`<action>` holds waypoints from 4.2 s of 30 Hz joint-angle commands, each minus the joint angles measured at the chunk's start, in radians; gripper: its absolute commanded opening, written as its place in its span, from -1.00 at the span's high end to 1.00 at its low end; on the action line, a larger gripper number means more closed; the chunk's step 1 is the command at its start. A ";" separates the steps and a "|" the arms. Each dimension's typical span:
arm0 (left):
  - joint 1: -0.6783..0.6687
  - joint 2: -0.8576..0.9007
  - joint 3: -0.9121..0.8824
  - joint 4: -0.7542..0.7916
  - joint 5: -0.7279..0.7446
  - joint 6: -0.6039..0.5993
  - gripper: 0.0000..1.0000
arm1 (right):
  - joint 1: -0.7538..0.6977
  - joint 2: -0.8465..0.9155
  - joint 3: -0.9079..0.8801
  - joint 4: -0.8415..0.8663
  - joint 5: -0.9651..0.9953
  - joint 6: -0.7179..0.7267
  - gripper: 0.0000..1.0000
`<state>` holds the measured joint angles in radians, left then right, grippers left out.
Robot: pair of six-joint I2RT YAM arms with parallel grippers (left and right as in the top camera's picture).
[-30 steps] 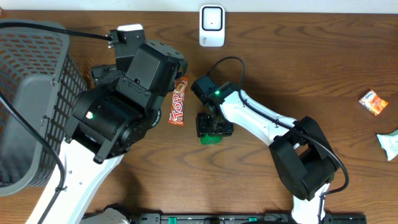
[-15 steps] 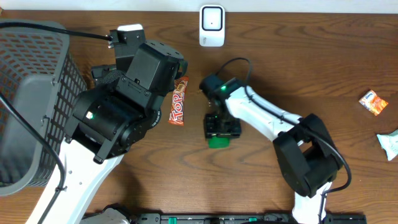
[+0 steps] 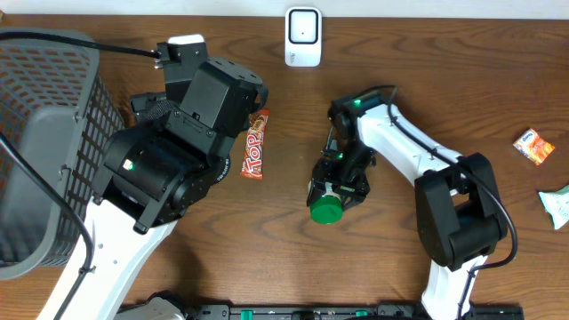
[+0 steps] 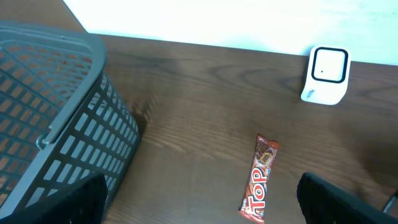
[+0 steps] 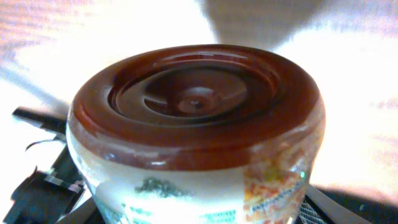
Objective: Scan the item barcode
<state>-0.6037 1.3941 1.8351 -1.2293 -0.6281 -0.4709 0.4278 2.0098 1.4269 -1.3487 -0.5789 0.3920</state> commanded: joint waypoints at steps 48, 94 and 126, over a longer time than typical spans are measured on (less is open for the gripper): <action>0.003 -0.001 0.008 -0.001 -0.015 0.006 -0.96 | -0.044 0.141 -0.213 -0.211 -0.300 -0.166 -0.01; 0.003 -0.001 0.008 -0.001 -0.015 0.006 -0.96 | -0.169 -0.316 0.178 0.209 0.498 -0.221 -0.98; 0.003 -0.001 0.008 -0.001 -0.015 0.006 -0.96 | 0.671 -0.648 -0.439 0.361 0.869 0.498 -0.89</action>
<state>-0.6037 1.3941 1.8351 -1.2293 -0.6277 -0.4706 1.0809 1.3674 1.0016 -1.0161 0.2459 0.7746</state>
